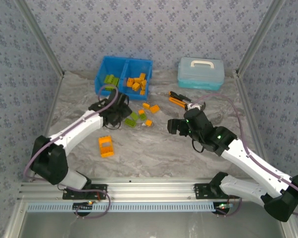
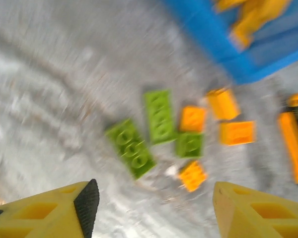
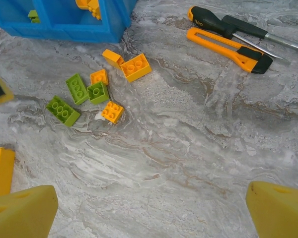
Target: Sort the legos into containers by color
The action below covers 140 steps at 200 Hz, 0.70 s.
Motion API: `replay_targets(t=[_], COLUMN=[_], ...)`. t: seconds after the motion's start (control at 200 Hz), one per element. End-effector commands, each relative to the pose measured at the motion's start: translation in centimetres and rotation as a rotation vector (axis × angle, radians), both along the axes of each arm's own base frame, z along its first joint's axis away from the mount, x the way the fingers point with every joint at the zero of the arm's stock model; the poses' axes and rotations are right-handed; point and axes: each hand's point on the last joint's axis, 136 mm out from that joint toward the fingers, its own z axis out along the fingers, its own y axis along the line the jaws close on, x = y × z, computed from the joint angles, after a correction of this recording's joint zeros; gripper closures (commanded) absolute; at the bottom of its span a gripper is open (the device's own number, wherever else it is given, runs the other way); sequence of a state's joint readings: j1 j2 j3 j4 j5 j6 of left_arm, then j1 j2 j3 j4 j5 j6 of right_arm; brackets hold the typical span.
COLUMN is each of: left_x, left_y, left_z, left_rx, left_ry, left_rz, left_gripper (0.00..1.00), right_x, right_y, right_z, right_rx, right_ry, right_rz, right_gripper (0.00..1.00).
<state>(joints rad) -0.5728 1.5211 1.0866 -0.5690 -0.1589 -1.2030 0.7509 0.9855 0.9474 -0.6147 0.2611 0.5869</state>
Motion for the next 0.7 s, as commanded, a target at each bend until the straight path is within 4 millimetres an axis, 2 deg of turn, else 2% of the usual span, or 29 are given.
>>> replay_targets(t=[0.0,0.17,0.325,0.55,0.695], left_x=[1.9,2.9,3.1,3.2,2.9], left_y=[-2.2,-2.8,-2.8,-2.9,-2.7], left_z=[-0.1,-2.7,-4.9,-7.3,-8.1], left_rx=[-0.105,-0.050,-0.025,0.011,0.028], left_ry=[-0.021,0.046,0.092,0.142,0.163], left_rz=[0.065,0.057,0.076,0.068,0.062], left_gripper=[0.26,0.18,0.16,0.20,0.24], right_x=[0.1,-0.2,-0.3,-0.2,-0.1], right_y=[0.4,0.1,-0.4,-0.2,-0.3], right_z=[0.8,0.9,0.8,0.7,0.9], right_rx=[0.019,0.030,0.028,0.019,0.020], right_ry=[-0.017,-0.018,-0.024,-0.026,-0.029], right_rz=[0.007,-0.005,-0.017,-0.012,-0.015], right_gripper=[0.00,0.00,0.00,0.00,0.00])
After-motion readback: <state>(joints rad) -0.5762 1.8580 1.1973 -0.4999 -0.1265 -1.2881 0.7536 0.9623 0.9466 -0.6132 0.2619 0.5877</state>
